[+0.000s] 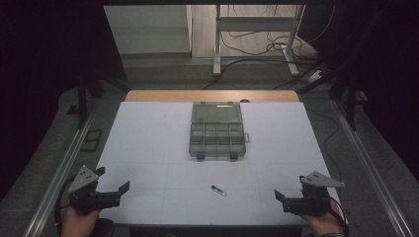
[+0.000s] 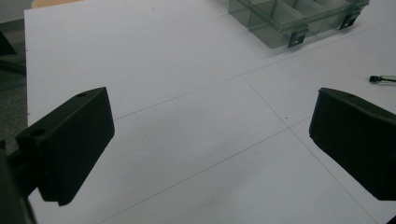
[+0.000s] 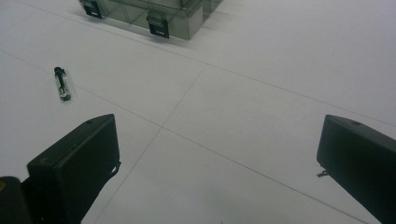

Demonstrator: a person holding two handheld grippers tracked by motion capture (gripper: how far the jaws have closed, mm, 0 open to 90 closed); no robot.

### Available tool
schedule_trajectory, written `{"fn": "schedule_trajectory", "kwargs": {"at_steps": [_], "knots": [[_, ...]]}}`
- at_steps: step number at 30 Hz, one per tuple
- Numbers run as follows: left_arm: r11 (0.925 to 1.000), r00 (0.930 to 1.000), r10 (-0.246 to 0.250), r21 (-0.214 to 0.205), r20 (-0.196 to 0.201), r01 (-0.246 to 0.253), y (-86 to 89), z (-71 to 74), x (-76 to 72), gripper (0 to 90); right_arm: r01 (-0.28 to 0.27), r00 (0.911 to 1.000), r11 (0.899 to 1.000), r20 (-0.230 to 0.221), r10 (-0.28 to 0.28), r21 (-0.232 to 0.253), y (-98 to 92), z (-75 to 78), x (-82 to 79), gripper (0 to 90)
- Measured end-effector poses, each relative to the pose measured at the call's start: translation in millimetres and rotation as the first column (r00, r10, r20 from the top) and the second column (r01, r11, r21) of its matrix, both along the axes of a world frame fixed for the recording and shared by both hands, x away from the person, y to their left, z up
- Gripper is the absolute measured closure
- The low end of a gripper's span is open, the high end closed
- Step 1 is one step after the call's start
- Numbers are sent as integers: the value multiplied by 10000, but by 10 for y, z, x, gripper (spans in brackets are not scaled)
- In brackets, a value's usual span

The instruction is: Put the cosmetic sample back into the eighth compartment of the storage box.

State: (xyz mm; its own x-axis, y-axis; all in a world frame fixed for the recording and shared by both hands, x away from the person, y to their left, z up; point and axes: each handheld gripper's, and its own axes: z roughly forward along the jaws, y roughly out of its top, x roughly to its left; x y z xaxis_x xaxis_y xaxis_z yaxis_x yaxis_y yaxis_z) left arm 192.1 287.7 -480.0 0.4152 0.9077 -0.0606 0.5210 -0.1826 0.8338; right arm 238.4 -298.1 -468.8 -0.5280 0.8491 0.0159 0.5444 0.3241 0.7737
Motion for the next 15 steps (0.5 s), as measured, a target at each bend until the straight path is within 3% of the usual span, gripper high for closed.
{"fn": "schedule_trajectory", "kwargs": {"at_steps": [8, 15], "knots": [[9999, 9997, -101, -40, 203, 102, 10, -1, -36, 7, -190, 9993, 9997, -318, 195, 183, 3, -15, 39, 0], [9998, 9997, -173, 27, 195, 172, 7, -1, -42, 7, -362, 9988, 9993, -315, 364, 58, 25, -17, 47, 0]]}}
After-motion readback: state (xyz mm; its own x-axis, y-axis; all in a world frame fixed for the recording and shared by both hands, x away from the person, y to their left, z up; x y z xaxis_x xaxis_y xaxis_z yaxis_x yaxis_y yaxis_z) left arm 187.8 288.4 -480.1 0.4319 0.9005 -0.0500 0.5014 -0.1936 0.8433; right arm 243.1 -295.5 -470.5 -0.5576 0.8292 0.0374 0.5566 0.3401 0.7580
